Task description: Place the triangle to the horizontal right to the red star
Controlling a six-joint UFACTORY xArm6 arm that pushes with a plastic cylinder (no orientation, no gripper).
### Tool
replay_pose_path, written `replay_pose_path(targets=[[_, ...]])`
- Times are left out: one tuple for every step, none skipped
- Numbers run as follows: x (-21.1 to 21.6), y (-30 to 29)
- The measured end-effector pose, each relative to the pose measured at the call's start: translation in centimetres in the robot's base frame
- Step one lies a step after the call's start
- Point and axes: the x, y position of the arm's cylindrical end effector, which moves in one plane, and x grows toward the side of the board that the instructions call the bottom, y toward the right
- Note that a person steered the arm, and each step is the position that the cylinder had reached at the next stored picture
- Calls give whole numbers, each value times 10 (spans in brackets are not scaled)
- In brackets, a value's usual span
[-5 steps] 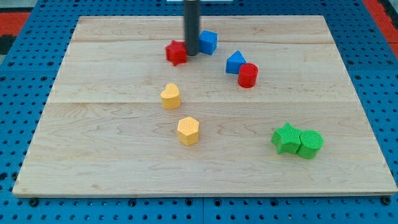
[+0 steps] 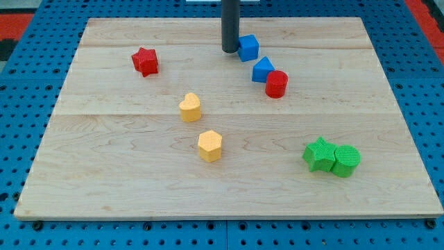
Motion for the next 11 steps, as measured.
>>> replay_pose_path(targets=[[0,14],[0,27],[15,26],[21,55],[-19,73],[-31,90],[-2,98],[36,163],[67,121],[75,51],[68,-9]])
